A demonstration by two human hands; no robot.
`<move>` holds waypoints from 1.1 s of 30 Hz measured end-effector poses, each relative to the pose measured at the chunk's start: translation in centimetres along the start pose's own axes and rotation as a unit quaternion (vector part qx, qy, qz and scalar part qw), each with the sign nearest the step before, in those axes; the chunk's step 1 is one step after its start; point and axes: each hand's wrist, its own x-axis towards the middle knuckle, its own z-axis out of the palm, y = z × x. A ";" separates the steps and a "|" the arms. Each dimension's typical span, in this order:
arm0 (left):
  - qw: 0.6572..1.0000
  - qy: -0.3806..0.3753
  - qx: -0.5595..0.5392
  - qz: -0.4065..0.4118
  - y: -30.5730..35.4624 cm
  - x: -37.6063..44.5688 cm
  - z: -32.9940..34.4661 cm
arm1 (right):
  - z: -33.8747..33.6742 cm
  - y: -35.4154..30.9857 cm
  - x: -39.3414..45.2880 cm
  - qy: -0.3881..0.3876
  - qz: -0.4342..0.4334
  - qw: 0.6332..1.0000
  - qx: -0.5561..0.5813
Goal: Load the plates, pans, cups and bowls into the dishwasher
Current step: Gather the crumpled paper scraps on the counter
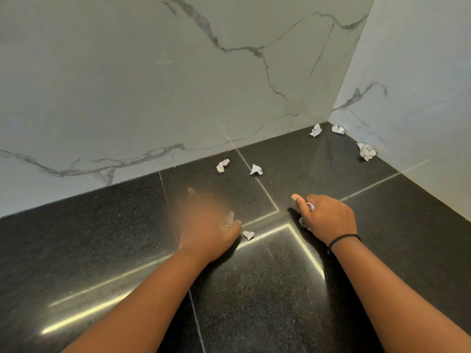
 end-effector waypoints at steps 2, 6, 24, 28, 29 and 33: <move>0.999 -0.008 -0.039 0.029 0.2 -0.1 0.0 | -0.1 0.1 -0.2 -0.008 0.002 1.000 0.007; 0.997 0.010 -0.060 0.051 0.7 -0.2 -0.2 | -0.5 -0.6 -1.3 -0.003 -0.061 0.998 0.024; 0.997 -0.025 0.054 0.056 2.7 4.0 1.2 | 1.1 -3.6 2.2 -0.024 -0.010 0.997 0.078; 0.996 0.026 0.060 -0.055 3.3 6.8 2.5 | -1.0 4.1 6.3 0.078 0.117 0.989 0.043; 0.995 0.033 0.063 -0.075 3.2 7.5 2.7 | -1.4 6.0 7.3 0.097 0.131 0.986 0.023; 0.989 0.056 0.055 -0.127 3.4 10.2 3.2 | -2.0 12.0 11.3 0.145 0.190 0.971 0.002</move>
